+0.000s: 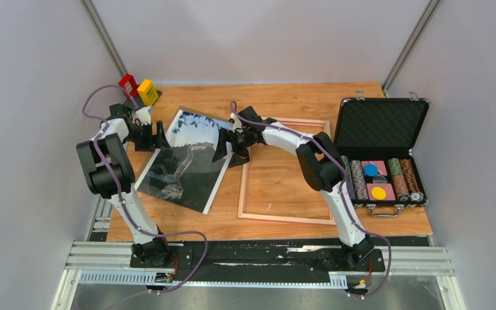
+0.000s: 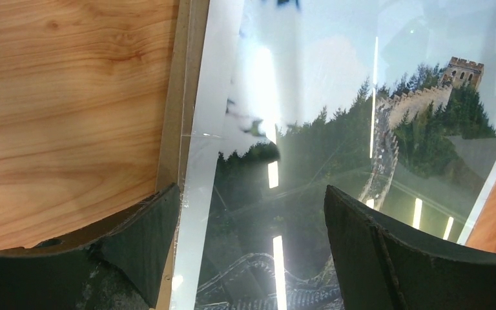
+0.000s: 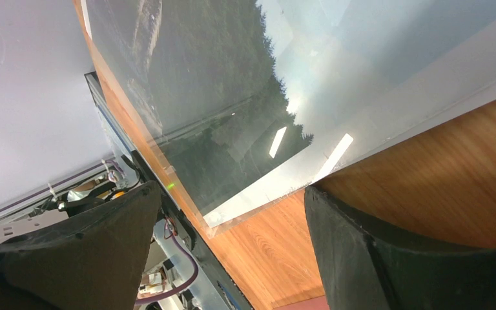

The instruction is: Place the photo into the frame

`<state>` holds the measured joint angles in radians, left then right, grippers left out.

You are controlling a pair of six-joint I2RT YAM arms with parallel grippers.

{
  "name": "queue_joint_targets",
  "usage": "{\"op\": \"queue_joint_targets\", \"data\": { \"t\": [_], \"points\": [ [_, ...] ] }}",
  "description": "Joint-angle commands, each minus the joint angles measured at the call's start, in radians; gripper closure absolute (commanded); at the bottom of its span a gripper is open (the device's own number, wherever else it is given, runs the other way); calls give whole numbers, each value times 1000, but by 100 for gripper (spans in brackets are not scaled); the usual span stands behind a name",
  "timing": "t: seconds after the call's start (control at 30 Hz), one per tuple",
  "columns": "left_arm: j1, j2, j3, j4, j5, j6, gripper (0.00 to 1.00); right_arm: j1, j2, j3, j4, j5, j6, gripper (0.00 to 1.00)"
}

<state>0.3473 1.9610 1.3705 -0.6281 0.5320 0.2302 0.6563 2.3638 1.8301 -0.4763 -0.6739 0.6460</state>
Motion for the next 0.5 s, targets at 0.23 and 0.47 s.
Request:
{"op": "queue_joint_targets", "data": {
  "t": [0.23,0.47],
  "points": [
    [-2,52,24,-40,51,13,12,-39,88,54,-15,35,-39,13],
    [-1,30,-15,-61,129,16,14,-63,79,40,10,-6,-19,13]
  ]
}}
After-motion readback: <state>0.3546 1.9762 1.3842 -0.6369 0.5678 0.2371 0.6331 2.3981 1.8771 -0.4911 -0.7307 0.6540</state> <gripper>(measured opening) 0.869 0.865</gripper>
